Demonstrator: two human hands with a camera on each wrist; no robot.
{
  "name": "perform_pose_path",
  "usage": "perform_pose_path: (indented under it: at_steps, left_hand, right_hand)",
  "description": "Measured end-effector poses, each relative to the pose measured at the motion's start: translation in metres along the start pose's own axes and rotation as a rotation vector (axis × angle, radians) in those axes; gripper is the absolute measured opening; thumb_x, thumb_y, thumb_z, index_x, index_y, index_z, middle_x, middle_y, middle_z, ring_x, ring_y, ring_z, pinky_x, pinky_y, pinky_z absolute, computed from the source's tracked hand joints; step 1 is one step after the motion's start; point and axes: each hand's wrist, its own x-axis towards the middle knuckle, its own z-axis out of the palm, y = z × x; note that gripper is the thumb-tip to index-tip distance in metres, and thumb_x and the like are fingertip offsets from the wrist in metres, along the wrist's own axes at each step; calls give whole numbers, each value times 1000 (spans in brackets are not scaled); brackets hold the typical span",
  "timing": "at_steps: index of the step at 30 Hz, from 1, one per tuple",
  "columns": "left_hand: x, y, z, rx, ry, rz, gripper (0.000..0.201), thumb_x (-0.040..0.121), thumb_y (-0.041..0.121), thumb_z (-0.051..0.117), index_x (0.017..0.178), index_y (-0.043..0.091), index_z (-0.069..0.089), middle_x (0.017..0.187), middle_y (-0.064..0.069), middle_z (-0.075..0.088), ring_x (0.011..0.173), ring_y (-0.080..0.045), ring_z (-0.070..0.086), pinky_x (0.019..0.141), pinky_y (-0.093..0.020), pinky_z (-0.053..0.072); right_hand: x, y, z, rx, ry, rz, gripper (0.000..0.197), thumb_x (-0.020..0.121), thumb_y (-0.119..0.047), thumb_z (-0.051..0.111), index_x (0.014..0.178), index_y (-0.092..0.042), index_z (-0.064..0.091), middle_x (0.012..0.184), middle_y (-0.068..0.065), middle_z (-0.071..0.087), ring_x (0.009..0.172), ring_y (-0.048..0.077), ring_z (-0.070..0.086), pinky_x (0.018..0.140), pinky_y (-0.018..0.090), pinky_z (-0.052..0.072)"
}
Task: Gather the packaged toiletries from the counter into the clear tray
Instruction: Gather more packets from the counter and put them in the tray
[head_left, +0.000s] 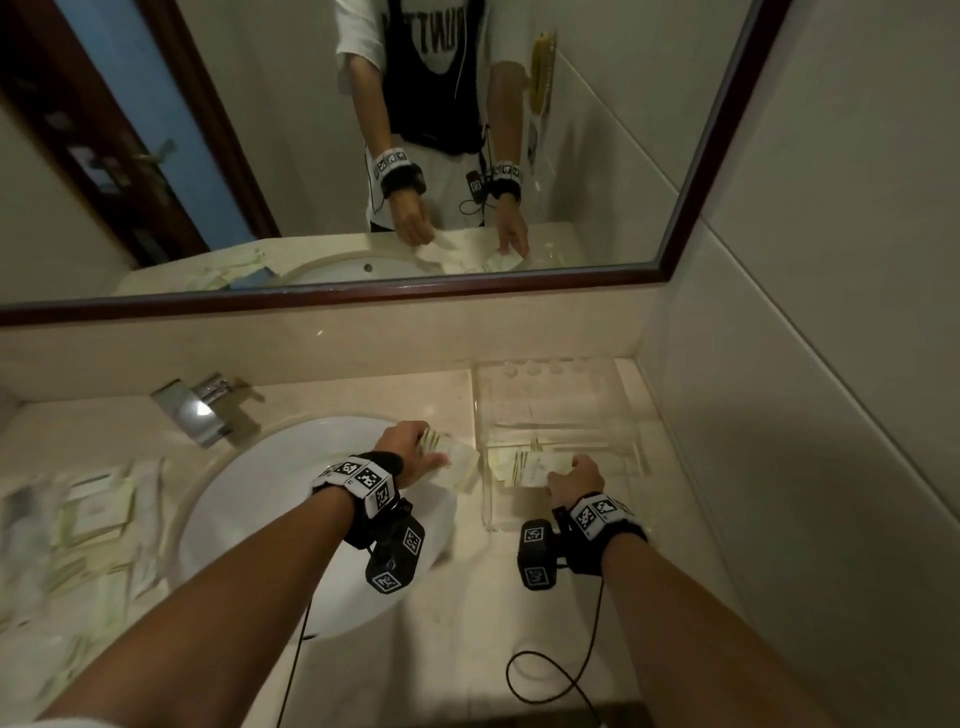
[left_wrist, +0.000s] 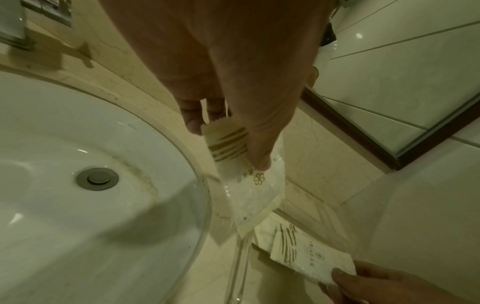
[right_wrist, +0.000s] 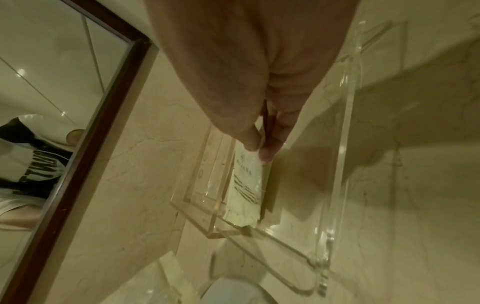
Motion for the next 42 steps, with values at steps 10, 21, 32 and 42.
perform_pose_path:
  at_steps: [10,21,32,42]
  left_hand:
    - [17,6,7,-37,-21,-21,20,83,32,69,88,18,55,89,-2,62,83,-20,57,71,-27,43]
    - [28,-2,11,-78,-52,-50,18,84,30,68,92,17,58,97,-6,67,84,-20,59,74,-28,47]
    - [33,6,26,-336,-195,-87,25,89,25,62,109,11,58,101,-11,70,68,-20,71,56,-26,53]
    - [37,30,65,-822,-263,-273,34,87,-1,62,117,-14,55,92,-25,66,43,-15,65,46,-21,54]
  right_hand:
    - [13,-7,5,17,-42,-2,34,84,-8,59,118,-6,62,115,16,67,103,33,65,92,39,53]
    - [18,-18,14,-5,-56,4,31,87,-8,62,117,-3,60,113,15,67,76,20,62,71,22,44]
    - [13,-14,3,-51,76,-12,39,86,-19,66,117,-2,51,124,22,53,105,39,59,89,42,51]
    - [15,-8,-44,-92,180,-115,24,85,-16,62,105,-4,53,108,20,63,98,35,61,80,36,52]
